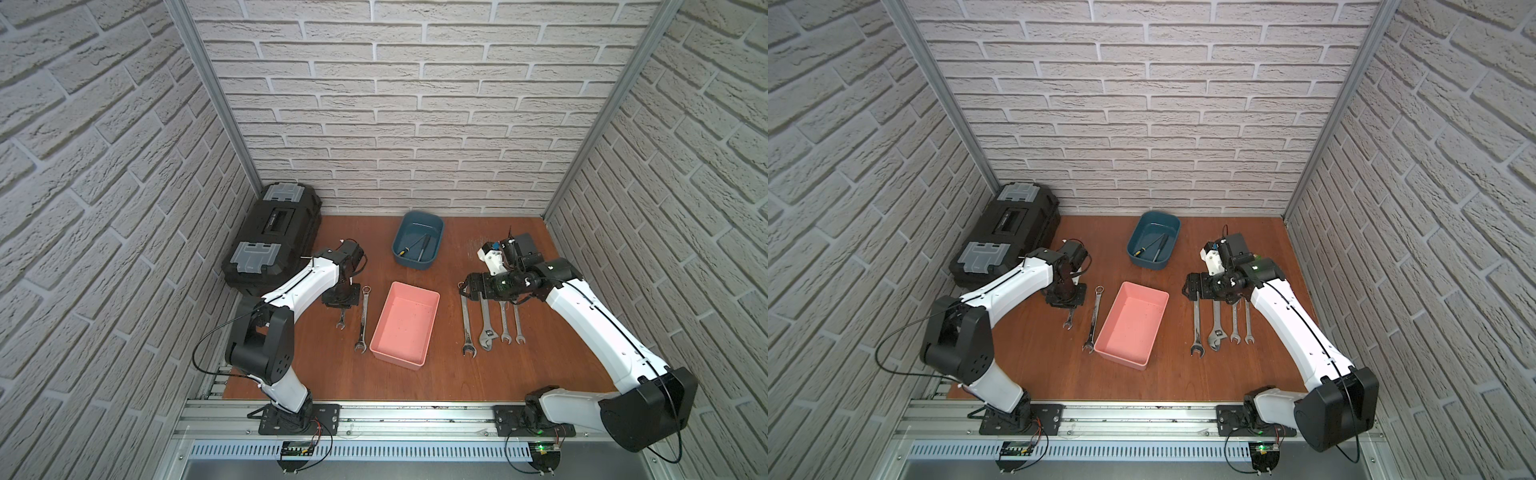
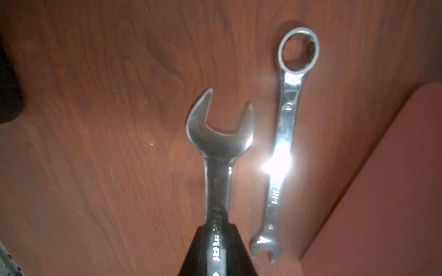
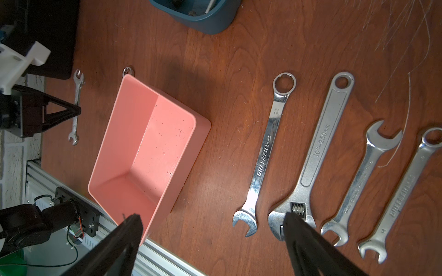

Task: Take out the wrench from the storage box
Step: Place the wrench at the center of the board, then reset both arms

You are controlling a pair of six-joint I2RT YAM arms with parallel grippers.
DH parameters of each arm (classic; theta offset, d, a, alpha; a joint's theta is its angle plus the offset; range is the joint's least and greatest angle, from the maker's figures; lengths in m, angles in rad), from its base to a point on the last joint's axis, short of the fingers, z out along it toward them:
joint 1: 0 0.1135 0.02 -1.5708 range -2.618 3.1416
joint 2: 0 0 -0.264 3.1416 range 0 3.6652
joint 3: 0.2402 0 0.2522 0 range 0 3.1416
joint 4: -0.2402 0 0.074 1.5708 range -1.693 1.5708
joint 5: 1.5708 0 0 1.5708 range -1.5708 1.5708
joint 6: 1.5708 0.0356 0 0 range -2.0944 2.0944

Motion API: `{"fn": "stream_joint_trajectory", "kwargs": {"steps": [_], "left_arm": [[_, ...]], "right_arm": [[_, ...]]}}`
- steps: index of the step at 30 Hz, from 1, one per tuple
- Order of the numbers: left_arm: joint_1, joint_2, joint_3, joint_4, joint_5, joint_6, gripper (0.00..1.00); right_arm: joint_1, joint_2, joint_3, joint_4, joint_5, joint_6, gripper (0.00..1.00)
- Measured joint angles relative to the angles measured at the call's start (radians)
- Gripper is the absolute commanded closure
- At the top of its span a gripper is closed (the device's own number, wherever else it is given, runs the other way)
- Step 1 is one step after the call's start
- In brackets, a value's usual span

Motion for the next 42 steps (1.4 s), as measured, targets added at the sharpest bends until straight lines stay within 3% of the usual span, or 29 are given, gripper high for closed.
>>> {"fn": "stream_joint_trajectory", "kwargs": {"steps": [6,12,22,28,31,33,34,38,42], "left_arm": [[0.023,0.103,-0.035,0.1,0.027,0.025,0.94],[0.028,0.156,-0.05,0.154,0.042,0.028,0.87],[0.029,0.145,-0.049,0.143,0.05,0.032,0.59],[0.046,0.03,0.013,0.089,0.057,0.04,0.41],[0.085,-0.066,0.029,0.111,0.061,0.071,0.27],[0.132,-0.139,0.013,0.16,0.063,0.105,0.06],[0.154,-0.17,-0.005,0.194,0.064,0.12,0.02],[0.297,-0.301,-0.166,0.412,0.082,0.169,0.02],[0.394,-0.32,-0.33,0.65,0.083,0.209,0.02]], "right_arm": [[0.0,0.0,0.0,-0.001,0.011,0.008,0.04],[0.0,0.002,0.0,-0.001,0.019,0.014,0.04],[0.0,0.014,0.0,-0.005,0.027,0.014,0.03],[-0.032,0.014,0.0,-0.004,0.037,0.003,0.01],[-0.088,-0.006,-0.02,0.048,0.037,-0.009,0.0],[-0.139,-0.045,-0.067,0.106,0.049,-0.013,0.0],[-0.163,-0.068,-0.094,0.133,0.06,-0.014,0.0],[-0.258,-0.165,-0.244,0.288,0.133,-0.021,0.0],[-0.338,-0.232,-0.443,0.515,0.238,-0.042,0.01]]}}
